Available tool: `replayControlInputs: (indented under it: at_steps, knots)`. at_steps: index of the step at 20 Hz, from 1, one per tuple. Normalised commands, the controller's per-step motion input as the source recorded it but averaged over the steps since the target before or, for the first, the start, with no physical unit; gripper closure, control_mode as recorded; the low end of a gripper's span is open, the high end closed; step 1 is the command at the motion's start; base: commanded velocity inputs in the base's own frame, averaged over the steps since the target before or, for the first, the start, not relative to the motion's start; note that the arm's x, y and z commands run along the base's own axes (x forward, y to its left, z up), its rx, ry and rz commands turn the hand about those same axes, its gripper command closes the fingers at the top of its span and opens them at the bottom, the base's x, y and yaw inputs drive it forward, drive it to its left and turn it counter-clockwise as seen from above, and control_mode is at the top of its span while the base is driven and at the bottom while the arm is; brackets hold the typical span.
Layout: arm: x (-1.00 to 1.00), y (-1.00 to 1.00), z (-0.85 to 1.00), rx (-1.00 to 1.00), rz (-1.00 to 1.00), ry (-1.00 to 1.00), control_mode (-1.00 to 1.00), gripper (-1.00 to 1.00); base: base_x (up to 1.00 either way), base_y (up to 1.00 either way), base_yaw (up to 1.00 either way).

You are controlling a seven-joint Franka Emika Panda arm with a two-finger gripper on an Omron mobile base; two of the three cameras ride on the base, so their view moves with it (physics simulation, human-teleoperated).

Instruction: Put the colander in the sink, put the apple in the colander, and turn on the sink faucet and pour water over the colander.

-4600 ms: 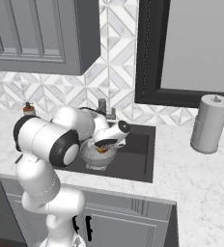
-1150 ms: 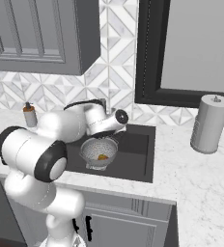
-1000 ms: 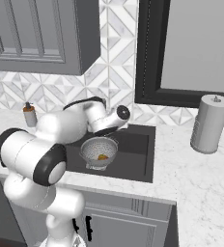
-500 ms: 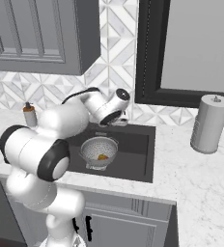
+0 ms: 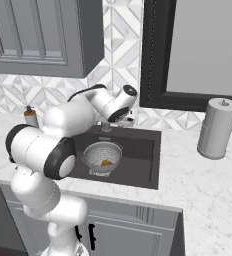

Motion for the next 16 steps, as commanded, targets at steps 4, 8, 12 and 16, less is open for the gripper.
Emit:
replayControlInputs:
  at_steps: [4,8,12,16]
  knots:
    - [0.02,-0.05,0.0,0.05,0.0,-0.27,-1.0,-1.0,0.0,0.0,0.0]
    - [0.0,0.0,0.0,0.0,0.01,-0.41,-1.0,-1.0,0.0,0.0,0.0]
    - [0.0,0.0,0.0,0.0,0.04,-0.46,-1.0,-1.0,0.0,0.0,0.0]
    - [0.03,0.0,0.0,0.0,0.07,-0.44,-1.0,-1.0,0.0,0.0,0.0]
